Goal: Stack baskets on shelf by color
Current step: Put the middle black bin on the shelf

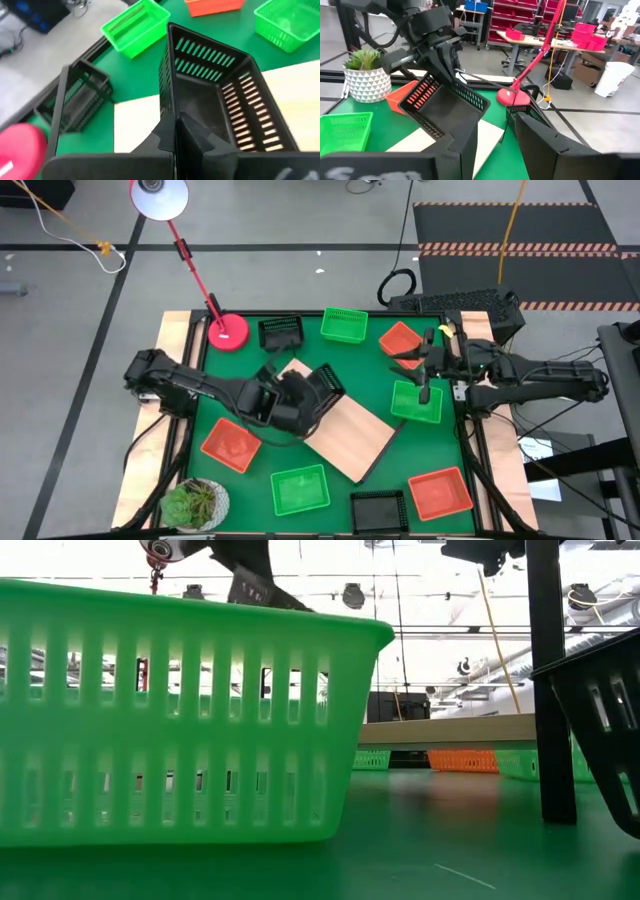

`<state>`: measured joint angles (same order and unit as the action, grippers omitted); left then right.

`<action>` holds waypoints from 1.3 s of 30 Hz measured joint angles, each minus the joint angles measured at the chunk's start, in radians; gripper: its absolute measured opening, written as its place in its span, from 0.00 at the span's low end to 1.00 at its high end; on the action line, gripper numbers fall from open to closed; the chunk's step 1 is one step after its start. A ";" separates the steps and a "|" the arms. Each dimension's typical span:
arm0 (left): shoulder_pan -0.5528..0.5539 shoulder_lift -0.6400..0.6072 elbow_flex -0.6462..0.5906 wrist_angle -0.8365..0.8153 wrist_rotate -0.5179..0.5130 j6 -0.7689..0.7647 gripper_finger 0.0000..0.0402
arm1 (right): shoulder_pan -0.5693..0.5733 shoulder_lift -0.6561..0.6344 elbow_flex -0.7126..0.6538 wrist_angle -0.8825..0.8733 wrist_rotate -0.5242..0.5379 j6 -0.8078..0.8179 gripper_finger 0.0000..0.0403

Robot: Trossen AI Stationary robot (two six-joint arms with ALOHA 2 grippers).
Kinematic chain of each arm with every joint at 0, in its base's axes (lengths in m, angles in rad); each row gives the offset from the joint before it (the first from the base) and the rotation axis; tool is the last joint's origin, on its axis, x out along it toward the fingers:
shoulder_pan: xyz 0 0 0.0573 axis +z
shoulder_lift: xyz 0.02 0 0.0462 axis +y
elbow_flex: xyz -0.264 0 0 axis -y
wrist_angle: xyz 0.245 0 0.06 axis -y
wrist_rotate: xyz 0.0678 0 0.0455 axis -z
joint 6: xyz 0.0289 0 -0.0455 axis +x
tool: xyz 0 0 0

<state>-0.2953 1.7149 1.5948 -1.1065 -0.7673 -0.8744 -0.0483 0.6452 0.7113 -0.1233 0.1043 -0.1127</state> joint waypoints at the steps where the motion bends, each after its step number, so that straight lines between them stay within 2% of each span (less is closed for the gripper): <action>1: -0.006 0.000 0.000 -0.012 -0.004 -0.041 0.04 | 0.000 0.000 0.000 -0.005 0.000 0.000 0.31; 3: -0.025 0.000 0.000 -0.043 -0.020 -0.137 0.05 | 0.000 0.001 0.000 -0.015 0.000 0.000 0.31; 6: -0.065 -0.001 -0.012 -0.069 -0.097 -0.253 0.05 | 0.000 0.001 0.000 -0.023 0.000 -0.001 0.31; 12: -0.119 0.000 -0.131 -0.071 -0.212 -0.416 0.03 | 0.000 0.001 0.000 -0.042 -0.001 -0.007 0.31; 17: -0.149 0.000 -0.225 -0.070 -0.208 -0.547 0.04 | 0.000 0.001 0.000 -0.043 -0.001 -0.019 0.31; 21: -0.155 0.000 -0.286 -0.062 -0.196 -0.606 0.02 | 0.000 0.001 0.000 -0.038 -0.001 -0.013 0.31; 28: -0.151 0.000 -0.361 -0.062 -0.165 -0.691 0.05 | 0.000 0.002 0.000 -0.031 -0.001 -0.012 0.31; 33: -0.132 0.000 -0.383 -0.062 -0.140 -0.701 0.02 | 0.000 0.002 0.000 -0.031 -0.001 -0.014 0.31; 39: -0.100 0.000 -0.384 -0.066 -0.102 -0.635 0.10 | 0.000 0.002 0.000 -0.031 -0.001 -0.014 0.31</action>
<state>-0.3950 1.7153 1.2106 -1.1721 -0.8688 -1.5094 -0.0483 0.6468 0.7113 -0.1547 0.1032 -0.1272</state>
